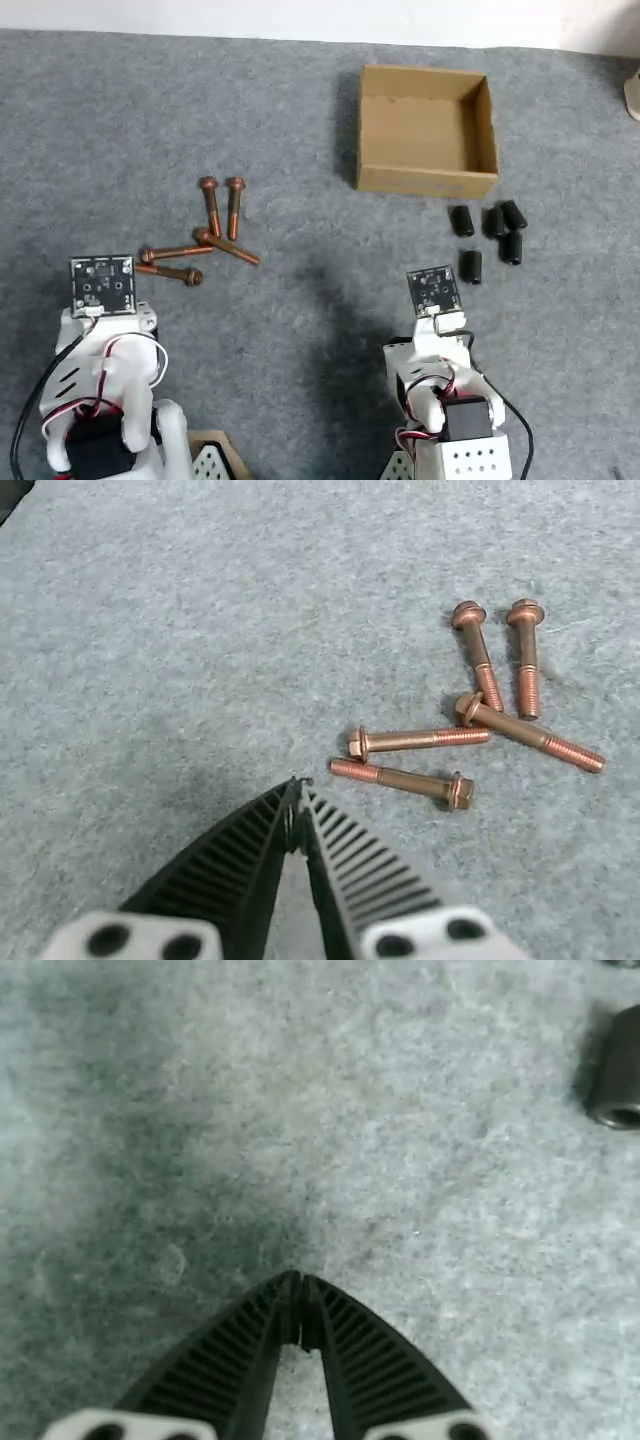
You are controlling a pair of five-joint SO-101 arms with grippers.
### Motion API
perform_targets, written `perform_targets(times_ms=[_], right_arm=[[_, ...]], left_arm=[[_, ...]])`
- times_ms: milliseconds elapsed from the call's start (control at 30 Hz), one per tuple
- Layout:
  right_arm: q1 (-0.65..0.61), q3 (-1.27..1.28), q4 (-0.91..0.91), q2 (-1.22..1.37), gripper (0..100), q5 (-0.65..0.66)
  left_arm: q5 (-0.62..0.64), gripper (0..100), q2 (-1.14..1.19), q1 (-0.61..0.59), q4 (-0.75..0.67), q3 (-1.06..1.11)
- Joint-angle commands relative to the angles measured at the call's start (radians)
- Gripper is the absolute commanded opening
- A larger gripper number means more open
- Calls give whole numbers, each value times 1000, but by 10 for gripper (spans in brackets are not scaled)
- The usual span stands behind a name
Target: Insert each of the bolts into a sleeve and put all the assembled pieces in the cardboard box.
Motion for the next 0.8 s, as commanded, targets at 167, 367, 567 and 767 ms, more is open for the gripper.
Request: perform_targets(times_ms=[167, 367, 567, 767], right_arm=[[12, 151, 4, -12, 6, 5], [12, 151, 4, -12, 6, 5], [12, 151, 4, -12, 6, 5], [12, 151, 2, -12, 6, 5]], left_arm=[[-5, 8, -4, 134, -15, -18], [-5, 6, 19, 136, -17, -19], [-3, 6, 335, 136, -18, -134], [-3, 7, 756, 137, -18, -398]])
